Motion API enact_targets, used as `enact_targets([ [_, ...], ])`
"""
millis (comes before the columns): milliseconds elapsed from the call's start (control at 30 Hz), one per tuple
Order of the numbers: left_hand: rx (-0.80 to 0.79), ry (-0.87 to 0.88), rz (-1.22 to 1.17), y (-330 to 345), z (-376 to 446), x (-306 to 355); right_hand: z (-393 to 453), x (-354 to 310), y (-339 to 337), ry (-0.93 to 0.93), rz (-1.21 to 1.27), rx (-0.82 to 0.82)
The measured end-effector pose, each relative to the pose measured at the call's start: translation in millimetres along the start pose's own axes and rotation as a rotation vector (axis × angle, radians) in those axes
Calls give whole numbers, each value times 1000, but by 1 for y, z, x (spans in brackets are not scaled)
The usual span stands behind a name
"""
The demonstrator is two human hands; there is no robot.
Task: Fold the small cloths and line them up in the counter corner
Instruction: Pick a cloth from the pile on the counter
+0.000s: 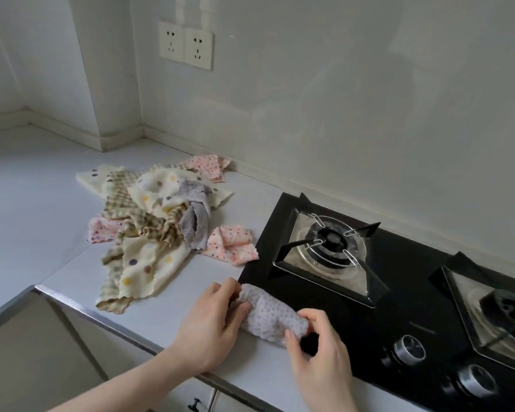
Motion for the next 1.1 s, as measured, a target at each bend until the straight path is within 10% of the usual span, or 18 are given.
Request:
enact_targets([
  [333, -56, -437, -263, -42, -1, 69, -21, -80, -81, 282, 131, -189],
  [633, -54, -195, -409, -119, 18, 242, -91, -117, -245, 359, 284, -222],
  [1100, -347, 102, -394, -5, 97, 429, -121, -5, -426, 499, 336, 11],
])
Point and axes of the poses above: each hand's wrist, its own z-axis towards the middle knuckle, its own y-axis out of the palm, x = y × z, the point moved 9 cm from there along z, towards the middle knuckle, and after that the axes turned 13 degrees about y, right-handed, at the moved point
